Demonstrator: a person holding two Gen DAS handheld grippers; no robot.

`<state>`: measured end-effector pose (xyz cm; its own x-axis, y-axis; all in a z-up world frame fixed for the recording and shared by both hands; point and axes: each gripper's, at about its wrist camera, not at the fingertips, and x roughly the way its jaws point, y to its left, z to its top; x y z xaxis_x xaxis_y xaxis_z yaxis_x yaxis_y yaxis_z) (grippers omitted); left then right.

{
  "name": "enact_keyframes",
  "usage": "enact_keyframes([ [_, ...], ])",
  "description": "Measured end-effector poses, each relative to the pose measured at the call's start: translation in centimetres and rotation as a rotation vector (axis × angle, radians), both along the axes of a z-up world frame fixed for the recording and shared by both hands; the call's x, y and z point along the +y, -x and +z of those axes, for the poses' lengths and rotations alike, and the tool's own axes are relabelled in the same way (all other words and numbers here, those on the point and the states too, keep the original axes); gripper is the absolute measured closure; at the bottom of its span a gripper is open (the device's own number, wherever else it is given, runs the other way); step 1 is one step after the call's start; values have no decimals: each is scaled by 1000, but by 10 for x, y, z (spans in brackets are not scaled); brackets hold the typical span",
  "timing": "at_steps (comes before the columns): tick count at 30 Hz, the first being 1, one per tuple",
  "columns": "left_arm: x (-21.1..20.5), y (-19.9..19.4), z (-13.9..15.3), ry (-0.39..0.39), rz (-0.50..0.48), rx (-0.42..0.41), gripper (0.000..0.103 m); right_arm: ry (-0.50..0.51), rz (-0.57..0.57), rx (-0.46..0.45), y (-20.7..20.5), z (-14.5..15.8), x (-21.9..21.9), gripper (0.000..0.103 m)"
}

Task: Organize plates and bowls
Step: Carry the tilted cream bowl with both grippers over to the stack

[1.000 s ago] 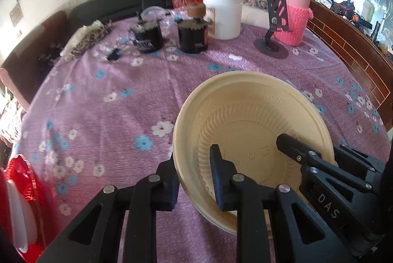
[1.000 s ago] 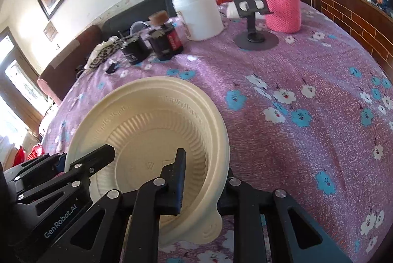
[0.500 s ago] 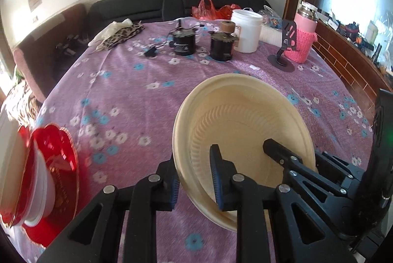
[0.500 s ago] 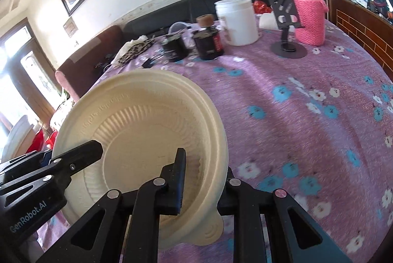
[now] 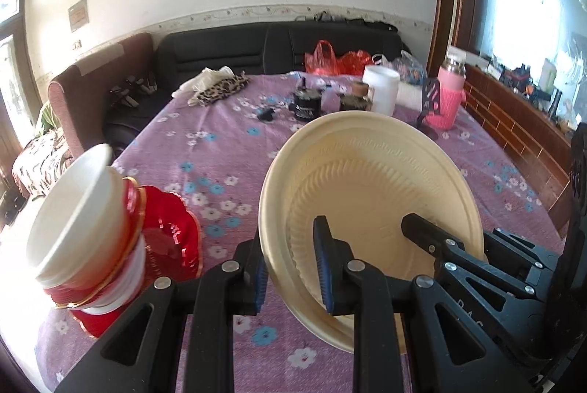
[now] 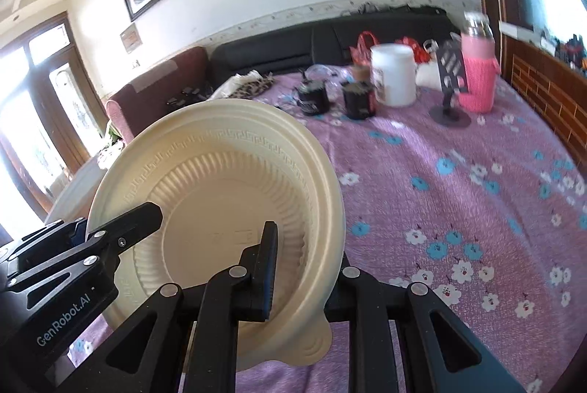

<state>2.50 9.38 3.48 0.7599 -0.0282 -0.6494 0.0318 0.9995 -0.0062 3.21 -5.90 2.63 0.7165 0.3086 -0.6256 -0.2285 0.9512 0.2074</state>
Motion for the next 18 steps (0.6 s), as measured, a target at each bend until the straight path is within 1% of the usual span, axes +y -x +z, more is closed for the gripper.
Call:
enact_keyframes([
  [5, 21, 17, 8, 30, 14, -15, 81, 23, 29, -20, 13, 12, 21, 83],
  [13, 48, 38, 10, 60, 56, -30, 81, 23, 76, -29, 30, 14, 49, 83],
  [18, 60, 55, 7, 86, 85, -42, 81, 46, 99, -54, 45, 16, 61, 83],
])
